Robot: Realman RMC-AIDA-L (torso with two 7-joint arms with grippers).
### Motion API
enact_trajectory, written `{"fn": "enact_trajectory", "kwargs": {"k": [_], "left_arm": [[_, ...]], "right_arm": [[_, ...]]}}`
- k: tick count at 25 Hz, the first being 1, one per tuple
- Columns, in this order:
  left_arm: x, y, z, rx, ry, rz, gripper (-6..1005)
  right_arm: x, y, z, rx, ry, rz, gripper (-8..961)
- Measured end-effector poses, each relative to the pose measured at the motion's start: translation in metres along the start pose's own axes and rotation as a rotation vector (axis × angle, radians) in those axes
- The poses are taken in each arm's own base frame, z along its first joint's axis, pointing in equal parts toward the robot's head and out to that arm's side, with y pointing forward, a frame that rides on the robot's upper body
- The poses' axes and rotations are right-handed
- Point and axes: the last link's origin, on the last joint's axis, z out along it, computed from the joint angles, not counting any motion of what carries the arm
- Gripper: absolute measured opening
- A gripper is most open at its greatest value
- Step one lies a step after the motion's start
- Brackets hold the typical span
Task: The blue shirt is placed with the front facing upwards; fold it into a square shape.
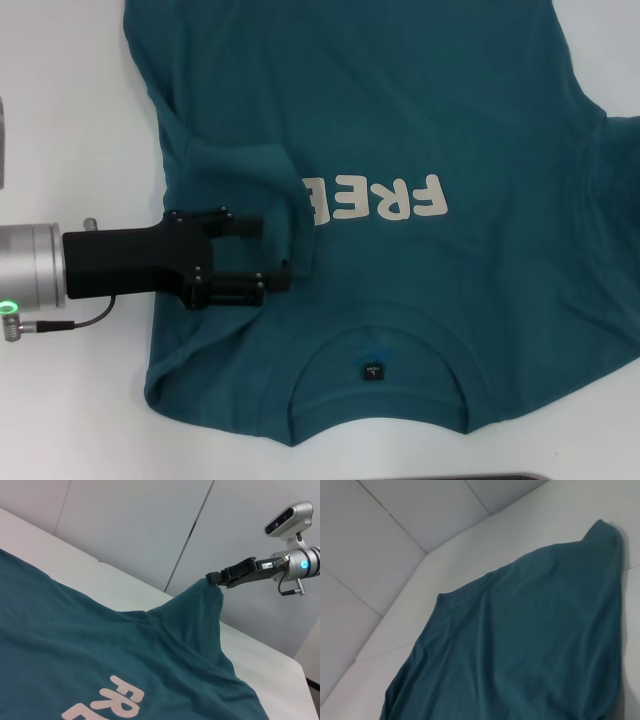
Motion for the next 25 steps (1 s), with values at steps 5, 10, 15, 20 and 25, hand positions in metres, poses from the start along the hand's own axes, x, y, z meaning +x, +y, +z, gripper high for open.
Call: {"fn": "enact_trajectory", "kwargs": {"k": [5,10,15,20,25], "left_arm": [[0.001,-0.001,0.001,0.004,-0.001,0.003,873],[0.003,-0.002,0.002,0.005,-0.002,0.008,873],[0.004,-0.002,0.002,0.004,-0.002,0.011,873],[0.004,-0.003,0.002,0.006,-0.002,0.011,874],[0.004,-0.003,0.002,0.01,-0.003,0.01,874]], "right_arm": [[-0.002,0.005,0.009,-0.023,0.016,-0.011,0],[-0.004,0.016,0.029,-0.073,0.047,-0.034,0],[-0.007,0.034,0.058,-0.14,0.091,-0.073,-1],[-0.012,0.052,0.087,-0.195,0.121,-0.107,1],[-0.009,0.064,0.111,-0.214,0.176,-0.147,10]]}}
